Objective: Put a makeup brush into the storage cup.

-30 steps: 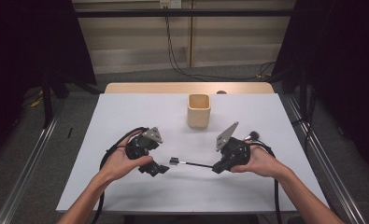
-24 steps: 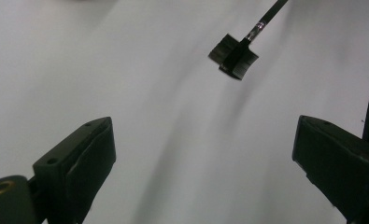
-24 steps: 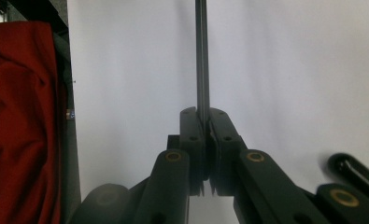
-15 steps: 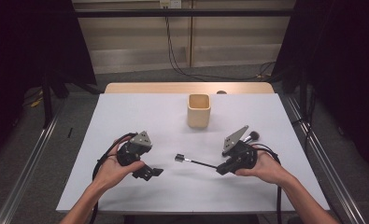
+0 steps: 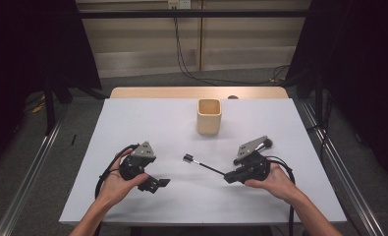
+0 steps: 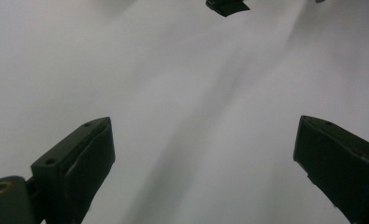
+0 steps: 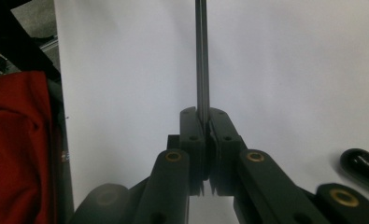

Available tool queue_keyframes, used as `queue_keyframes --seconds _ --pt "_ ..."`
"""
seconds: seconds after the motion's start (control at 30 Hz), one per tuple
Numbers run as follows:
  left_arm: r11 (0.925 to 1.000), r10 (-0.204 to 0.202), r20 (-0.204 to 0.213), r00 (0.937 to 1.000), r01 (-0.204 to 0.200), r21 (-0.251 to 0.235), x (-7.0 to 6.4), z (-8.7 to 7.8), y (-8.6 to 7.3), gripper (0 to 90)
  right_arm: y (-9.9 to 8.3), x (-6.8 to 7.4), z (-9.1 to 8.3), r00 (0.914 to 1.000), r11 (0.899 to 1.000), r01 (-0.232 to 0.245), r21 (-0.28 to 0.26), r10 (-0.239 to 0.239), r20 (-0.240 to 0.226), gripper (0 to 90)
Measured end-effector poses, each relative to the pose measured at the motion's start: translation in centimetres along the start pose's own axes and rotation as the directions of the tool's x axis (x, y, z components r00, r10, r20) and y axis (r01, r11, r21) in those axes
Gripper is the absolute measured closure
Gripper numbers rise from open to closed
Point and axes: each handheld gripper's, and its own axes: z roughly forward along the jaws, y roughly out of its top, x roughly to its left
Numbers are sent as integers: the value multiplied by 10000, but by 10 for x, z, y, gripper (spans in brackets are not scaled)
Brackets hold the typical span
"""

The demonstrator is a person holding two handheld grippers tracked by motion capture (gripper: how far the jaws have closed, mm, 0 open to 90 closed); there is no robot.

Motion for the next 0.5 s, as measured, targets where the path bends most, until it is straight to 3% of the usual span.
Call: queue_keyframes --seconds 0.13,0.33,0.5 --pt "9998 -90 245 9997 94 -171 -2 0 -1 51 -4 -1 2 9997 9984 -208 -522 213 97 860" --pt "9999 -34 -34 10000 33 -106 -4 2 -2 50 -8 2 -1 9998 9902 -175 -1388 192 107 860" --pt "9997 -164 -148 9998 161 -210 -4 3 -5 50 -13 4 0 9997 9856 46 -1690 -1 264 860"
